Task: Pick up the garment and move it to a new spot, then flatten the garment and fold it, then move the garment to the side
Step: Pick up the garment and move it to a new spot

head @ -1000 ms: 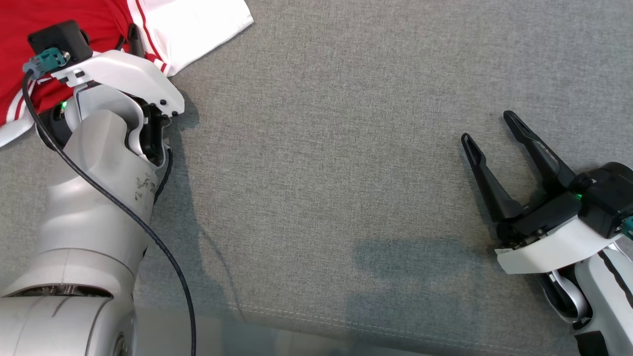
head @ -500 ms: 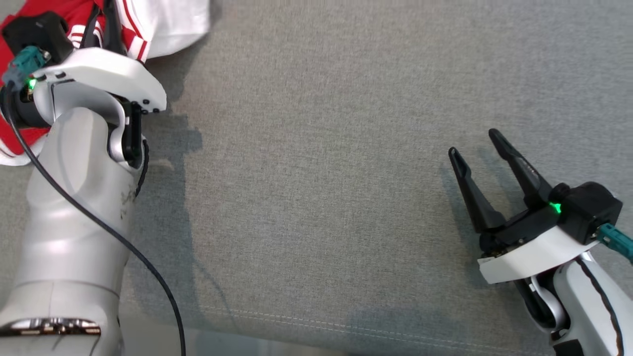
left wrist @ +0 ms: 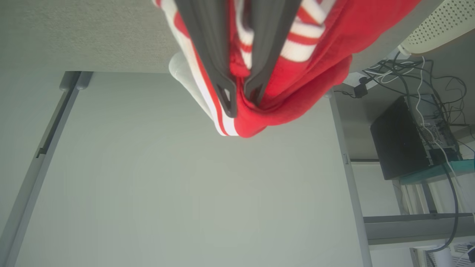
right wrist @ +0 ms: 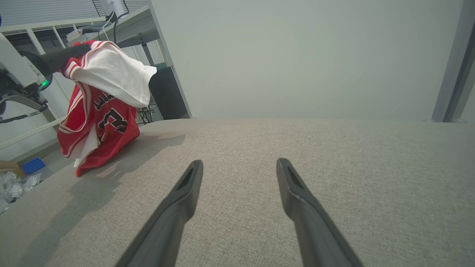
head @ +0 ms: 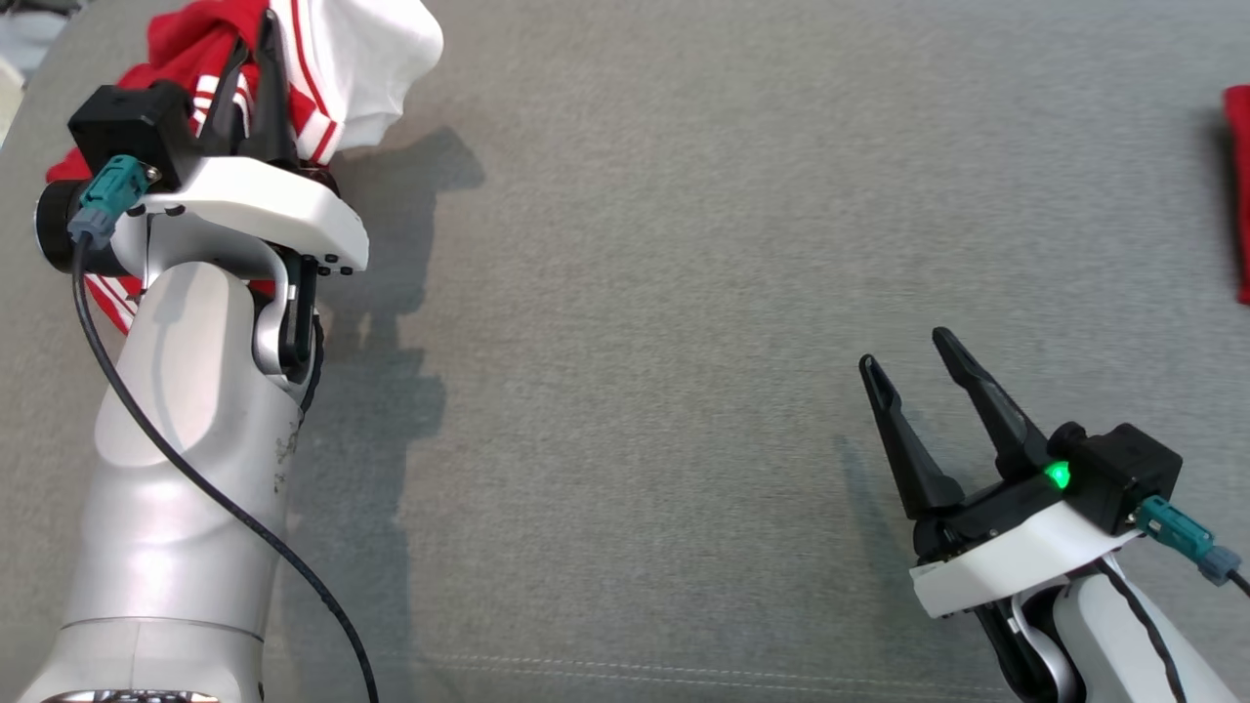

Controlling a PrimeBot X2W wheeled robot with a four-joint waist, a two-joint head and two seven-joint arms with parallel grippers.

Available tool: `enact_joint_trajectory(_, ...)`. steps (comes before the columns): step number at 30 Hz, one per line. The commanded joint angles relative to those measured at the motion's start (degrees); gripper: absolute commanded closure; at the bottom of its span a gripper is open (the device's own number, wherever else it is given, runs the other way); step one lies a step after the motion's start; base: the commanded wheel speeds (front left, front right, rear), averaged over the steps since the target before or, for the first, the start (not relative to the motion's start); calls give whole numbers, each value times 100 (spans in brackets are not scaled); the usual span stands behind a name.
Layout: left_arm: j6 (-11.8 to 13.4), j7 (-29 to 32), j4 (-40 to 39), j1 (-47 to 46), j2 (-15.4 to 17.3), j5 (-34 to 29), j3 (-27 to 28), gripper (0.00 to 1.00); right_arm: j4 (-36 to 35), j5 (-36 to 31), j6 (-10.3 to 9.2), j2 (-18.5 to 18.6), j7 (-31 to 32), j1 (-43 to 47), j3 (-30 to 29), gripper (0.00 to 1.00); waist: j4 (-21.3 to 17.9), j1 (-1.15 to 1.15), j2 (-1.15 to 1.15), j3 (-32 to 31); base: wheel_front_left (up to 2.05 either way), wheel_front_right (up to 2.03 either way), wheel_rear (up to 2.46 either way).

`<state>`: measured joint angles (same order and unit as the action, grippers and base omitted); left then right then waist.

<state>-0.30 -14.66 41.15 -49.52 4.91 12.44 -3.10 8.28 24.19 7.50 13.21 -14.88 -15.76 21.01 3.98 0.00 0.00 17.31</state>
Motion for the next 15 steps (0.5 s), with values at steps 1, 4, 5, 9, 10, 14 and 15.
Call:
enact_joint_trajectory(1, -71, -33, -226, 3, 194, -89, 65, 100, -112, 14, -1, -39, -12, 113, 94, 0, -263, 0, 0, -261, 0, 0, 0)
enact_joint_trajectory(4, -144, -33, -331, 27, 148, -149, -25, 100, -118, 15, -1, -125, -12, 158, 88, 0, -489, 0, 0, -432, 0, 0, 0)
enact_joint_trajectory(5, -166, -33, -364, 34, 130, -168, -61, 100, -120, 16, -1, -151, -12, 174, 79, 0, -567, 0, 0, -487, 0, 0, 0)
enact_joint_trajectory(9, -236, -33, -392, 84, 48, -210, -233, 100, -125, 27, -1, -250, -12, 271, 34, 0, -894, 0, 0, -707, 0, 0, 0)
enact_joint_trajectory(10, -247, -33, -387, 95, 29, -208, -270, 100, -126, 30, -1, -275, -12, 302, 27, 0, -980, 0, 0, -761, 0, 0, 0)
enact_joint_trajectory(14, -264, 31, -354, 144, -53, -139, -393, 100, -150, 85, -1, -339, -12, 408, 53, 0, -1328, 0, 0, -933, 0, 0, 0)
enact_joint_trajectory(15, -265, 70, -342, 161, -75, -114, -429, 100, -155, 94, -1, -347, -12, 426, 60, 0, -1414, 0, 0, -970, 0, 0, 0)
